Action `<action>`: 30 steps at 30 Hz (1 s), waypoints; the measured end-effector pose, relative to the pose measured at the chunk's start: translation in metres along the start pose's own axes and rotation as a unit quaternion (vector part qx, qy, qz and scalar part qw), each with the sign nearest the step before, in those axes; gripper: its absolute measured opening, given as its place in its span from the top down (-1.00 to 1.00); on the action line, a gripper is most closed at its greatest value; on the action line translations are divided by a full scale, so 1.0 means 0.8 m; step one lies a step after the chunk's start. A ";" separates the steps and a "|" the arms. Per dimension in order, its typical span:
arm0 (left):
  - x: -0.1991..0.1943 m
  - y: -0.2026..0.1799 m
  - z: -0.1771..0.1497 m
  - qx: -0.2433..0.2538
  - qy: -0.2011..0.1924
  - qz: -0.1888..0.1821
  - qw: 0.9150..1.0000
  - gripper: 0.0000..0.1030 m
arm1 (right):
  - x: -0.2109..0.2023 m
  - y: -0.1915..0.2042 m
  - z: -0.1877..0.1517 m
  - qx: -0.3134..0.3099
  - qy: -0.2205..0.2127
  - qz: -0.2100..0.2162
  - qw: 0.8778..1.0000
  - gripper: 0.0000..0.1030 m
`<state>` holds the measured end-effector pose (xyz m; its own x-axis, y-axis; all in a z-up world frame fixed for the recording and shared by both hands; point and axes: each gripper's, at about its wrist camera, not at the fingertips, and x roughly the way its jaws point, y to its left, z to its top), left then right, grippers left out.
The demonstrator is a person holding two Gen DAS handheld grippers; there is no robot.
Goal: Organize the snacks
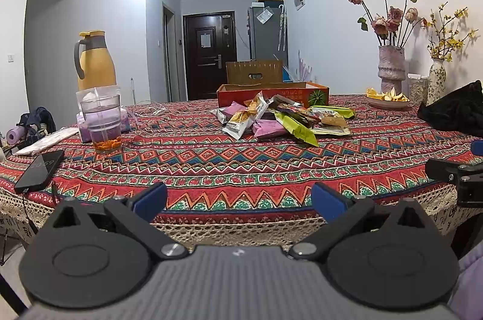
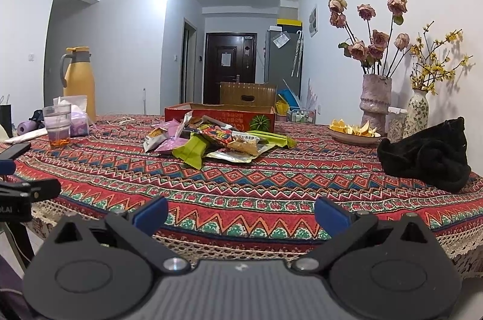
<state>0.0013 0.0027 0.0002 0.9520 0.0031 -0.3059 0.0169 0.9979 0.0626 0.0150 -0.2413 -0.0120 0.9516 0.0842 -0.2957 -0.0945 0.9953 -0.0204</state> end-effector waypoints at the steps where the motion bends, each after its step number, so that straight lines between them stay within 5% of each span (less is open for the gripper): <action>1: 0.000 0.000 0.000 0.001 -0.001 0.000 1.000 -1.00 | 0.001 0.000 0.000 0.001 0.001 -0.001 1.000 -1.00; 20: 0.045 0.016 0.004 -0.016 0.023 0.002 1.000 -1.00 | 0.040 0.019 0.006 -0.016 0.000 0.023 1.000 -1.00; 30: 0.107 0.027 0.031 -0.031 0.039 -0.014 0.999 -1.00 | 0.098 0.020 0.036 -0.011 0.005 0.016 1.000 -0.98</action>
<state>0.0909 0.0230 -0.0010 0.9250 -0.0230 -0.3792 0.0223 0.9997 -0.0061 0.0966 -0.2172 -0.0082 0.9448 0.1160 -0.3065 -0.1316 0.9908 -0.0307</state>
